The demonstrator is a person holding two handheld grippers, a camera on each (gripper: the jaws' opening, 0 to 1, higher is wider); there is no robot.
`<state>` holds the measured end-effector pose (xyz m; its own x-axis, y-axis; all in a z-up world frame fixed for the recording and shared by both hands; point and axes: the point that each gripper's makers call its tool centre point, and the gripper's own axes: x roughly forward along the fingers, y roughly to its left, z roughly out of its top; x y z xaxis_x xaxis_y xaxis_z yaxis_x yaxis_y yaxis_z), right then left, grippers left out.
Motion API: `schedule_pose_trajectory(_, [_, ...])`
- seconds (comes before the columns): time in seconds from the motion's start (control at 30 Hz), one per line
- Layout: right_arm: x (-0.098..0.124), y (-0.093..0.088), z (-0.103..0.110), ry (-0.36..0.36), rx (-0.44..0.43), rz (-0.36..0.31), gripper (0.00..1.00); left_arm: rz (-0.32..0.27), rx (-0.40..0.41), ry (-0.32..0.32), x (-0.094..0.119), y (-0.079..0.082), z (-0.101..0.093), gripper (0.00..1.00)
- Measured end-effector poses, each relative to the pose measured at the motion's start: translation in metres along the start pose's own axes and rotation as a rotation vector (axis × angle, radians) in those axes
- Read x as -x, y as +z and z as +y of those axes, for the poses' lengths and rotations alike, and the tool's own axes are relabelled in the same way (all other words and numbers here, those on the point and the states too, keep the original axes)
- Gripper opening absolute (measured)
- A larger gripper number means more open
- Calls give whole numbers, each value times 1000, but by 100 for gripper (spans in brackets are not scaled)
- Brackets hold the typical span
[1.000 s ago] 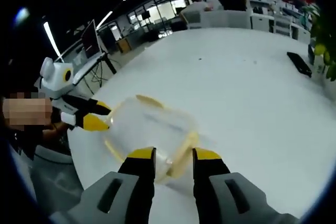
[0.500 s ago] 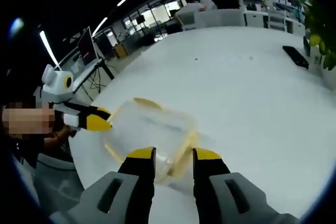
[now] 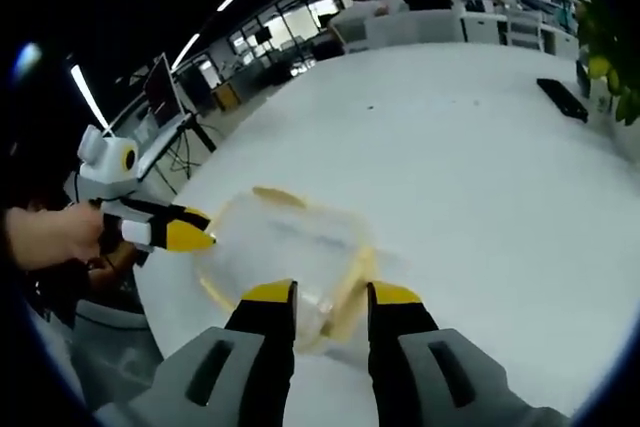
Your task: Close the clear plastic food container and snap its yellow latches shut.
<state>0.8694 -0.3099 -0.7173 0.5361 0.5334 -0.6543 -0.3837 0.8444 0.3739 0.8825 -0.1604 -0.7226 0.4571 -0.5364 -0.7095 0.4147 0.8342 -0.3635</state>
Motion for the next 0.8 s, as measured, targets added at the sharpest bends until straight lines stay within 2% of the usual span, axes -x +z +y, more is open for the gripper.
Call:
schedule_pose_trajectory(0.4, [2, -2, 1, 12, -55, 22, 23, 15, 5, -13, 0, -1, -1, 20])
schedule_pose_trajectory(0.43, [2, -2, 2, 12, -55, 21, 23, 25, 3, -38, 0, -2, -5, 18])
schedule_pose_trajectory(0.57, [2, -3, 2, 11, -57, 22, 22, 24, 18, -26, 0, -2, -5, 18])
schedule_pose_trajectory(0.73, [1, -3, 1, 22, -104, 30, 19, 30, 14, -24, -1, -1, -5, 18])
schedule_pose_trajectory(0.77, [-3, 5, 15, 89, -143, -6, 19, 38, 17, -18, 0, -2, -6, 17])
schedule_pose_trajectory(0.8, [2, -6, 5, 30, -173, 40, 19, 31, 12, -20, -1, 0, -7, 17])
